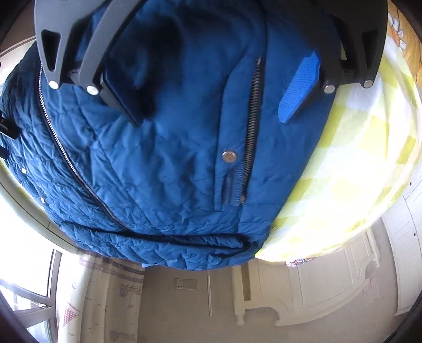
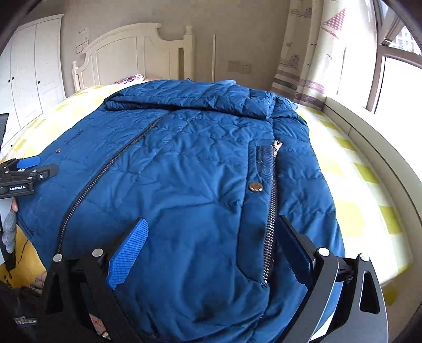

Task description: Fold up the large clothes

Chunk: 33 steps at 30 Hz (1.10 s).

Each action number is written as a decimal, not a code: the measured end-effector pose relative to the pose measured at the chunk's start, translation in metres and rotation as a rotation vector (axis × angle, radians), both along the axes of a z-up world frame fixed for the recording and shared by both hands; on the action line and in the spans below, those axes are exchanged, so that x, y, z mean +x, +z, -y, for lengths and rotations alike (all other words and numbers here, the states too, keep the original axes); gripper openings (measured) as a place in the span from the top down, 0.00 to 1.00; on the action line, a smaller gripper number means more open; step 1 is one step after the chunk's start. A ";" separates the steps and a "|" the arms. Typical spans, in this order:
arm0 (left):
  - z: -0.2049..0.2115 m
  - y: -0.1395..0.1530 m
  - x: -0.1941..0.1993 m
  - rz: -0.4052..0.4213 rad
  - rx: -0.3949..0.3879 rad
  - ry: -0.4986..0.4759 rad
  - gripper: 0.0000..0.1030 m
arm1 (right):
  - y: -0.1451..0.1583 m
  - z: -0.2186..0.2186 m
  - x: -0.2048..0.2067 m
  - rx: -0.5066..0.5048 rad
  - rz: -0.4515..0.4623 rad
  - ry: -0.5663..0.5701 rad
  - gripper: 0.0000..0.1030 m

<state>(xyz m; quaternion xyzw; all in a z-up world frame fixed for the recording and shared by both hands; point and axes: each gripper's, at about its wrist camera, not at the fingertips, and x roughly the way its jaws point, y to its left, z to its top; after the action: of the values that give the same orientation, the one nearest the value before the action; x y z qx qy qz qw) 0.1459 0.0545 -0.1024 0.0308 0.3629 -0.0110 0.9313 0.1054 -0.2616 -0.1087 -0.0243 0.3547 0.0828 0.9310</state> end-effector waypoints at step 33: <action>-0.096 -0.012 -0.090 0.058 -0.124 0.051 0.02 | -0.036 0.104 -0.082 0.193 0.019 -0.158 0.09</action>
<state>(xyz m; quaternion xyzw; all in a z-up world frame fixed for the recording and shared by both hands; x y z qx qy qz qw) 0.0559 0.1504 -0.1141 -0.0358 0.3351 -0.0090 0.9415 0.0235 -0.3661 -0.1447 0.0929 0.3371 0.0428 0.9359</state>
